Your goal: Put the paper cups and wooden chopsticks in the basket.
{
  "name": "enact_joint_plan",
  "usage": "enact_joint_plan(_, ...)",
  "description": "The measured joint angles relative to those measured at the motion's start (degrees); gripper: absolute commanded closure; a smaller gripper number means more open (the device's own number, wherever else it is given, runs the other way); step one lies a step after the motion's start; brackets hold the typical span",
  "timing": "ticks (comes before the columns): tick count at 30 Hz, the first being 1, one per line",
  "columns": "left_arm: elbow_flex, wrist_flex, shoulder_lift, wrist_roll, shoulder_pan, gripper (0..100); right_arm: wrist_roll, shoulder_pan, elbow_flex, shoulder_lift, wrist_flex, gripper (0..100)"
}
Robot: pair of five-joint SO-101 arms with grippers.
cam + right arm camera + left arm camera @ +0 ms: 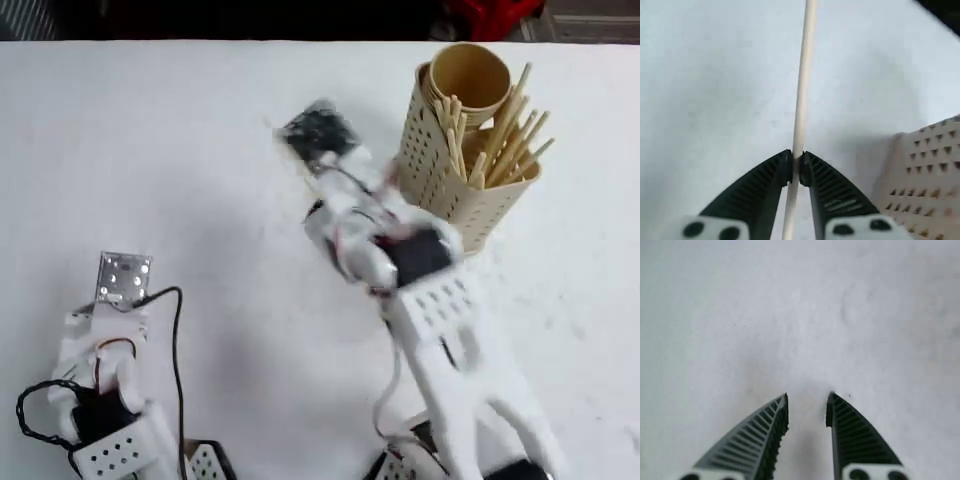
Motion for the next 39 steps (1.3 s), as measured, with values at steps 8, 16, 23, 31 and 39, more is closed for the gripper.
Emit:
enact_joint_plan(8,0.0,0.0,0.0,0.0,0.0,86,0.0,13.5,0.0,-22.2,-9.7,98.1)
enact_joint_plan(16,0.0,0.0,0.0,0.0,0.0,86,0.0,23.8,1.2,-26.4,-25.0,98.1)
enact_joint_plan(23,0.0,0.0,0.0,0.0,0.0,86,0.0,24.9,11.3,-21.0,-48.4,98.1)
enact_joint_plan(31,0.0,0.0,0.0,0.0,0.0,86,0.1,26.5,21.9,-11.0,-62.7,98.1)
enact_joint_plan(39,0.0,0.0,0.0,0.0,0.0,86,0.1,27.2,28.7,-10.8,-63.4,87.5)
